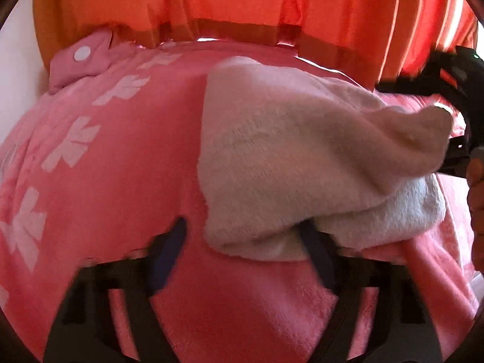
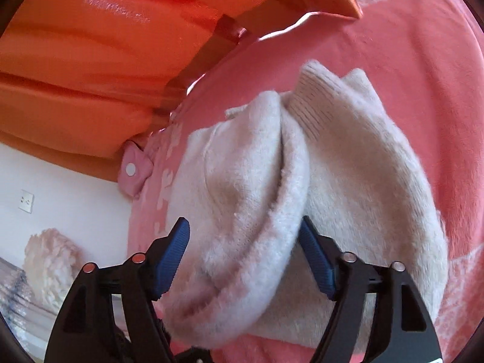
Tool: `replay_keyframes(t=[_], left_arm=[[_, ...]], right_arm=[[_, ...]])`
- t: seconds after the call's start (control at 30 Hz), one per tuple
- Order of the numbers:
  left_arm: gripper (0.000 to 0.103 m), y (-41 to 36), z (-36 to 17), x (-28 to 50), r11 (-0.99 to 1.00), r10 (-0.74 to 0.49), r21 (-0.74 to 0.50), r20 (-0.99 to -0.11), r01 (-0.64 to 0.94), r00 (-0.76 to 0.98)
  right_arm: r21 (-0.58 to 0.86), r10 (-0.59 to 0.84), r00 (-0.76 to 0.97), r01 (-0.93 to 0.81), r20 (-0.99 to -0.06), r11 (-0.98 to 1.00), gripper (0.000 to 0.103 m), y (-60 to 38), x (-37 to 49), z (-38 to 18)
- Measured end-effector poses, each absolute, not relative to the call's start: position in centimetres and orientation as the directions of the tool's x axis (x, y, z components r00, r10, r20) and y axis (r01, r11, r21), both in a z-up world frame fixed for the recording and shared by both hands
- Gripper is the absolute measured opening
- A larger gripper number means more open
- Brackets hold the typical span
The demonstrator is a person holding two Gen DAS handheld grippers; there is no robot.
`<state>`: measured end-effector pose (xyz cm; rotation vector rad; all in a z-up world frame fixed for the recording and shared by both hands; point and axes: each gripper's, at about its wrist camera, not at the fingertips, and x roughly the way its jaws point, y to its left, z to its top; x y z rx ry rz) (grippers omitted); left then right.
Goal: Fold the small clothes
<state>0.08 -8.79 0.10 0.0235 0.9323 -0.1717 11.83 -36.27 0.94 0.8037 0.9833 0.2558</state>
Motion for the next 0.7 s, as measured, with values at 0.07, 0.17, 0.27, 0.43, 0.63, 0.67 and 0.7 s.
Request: replay_keyframes(t=[0.07, 0.17, 0.27, 0.43, 0.63, 0.67, 0.7], left_arm=[[0.034, -8.3, 0.2, 1.0, 0.984, -0.170, -0.112, -0.810, 0.136, 0.561], [0.019, -7.9, 0.6, 0.6, 0.979, -0.200, -0.140, -0.818, 0.150, 0.540], [0.018, -8.6, 0.2, 0.5, 0.976, -0.201, -0.127, -0.834, 0.177, 0.513], [0.018, -9.8, -1.2, 0.2, 0.980, -0.175, -0.102, -0.850, 0.171, 0.496], [0.029, -8.3, 1.8, -1.2, 0.966, -0.250, -0.178, -0.823, 0.187, 0.510], [0.032, -7.8, 2.7, -1.6, 0.962, -0.267, -0.196, -0.812, 0.188, 0.519], [0.043, -7.5, 3.4, -1.8, 0.957, -0.288, -0.221, -0.794, 0.188, 0.536]], right_arm=[[0.760, 0.551, 0.658, 0.051, -0.514, 0.648, 0.011, -37.4, 10.1, 3.6], [0.799, 0.535, 0.759, -0.033, -0.371, 0.601, 0.008, -40.9, 6.5, 6.5], [0.582, 0.304, 0.651, 0.264, -0.695, 0.769, 0.008, -42.6, 6.7, 2.6], [0.539, 0.275, 0.568, 0.369, -0.776, 0.757, 0.012, -43.8, 7.3, -0.1], [0.644, 0.183, 0.771, 0.347, -0.610, 0.682, 0.050, -45.8, 4.8, 3.5], [0.660, 0.211, 0.774, 0.323, -0.597, 0.679, 0.057, -45.8, 5.2, 3.4], [0.669, 0.242, 0.769, 0.301, -0.592, 0.679, 0.057, -45.9, 5.4, 3.3]])
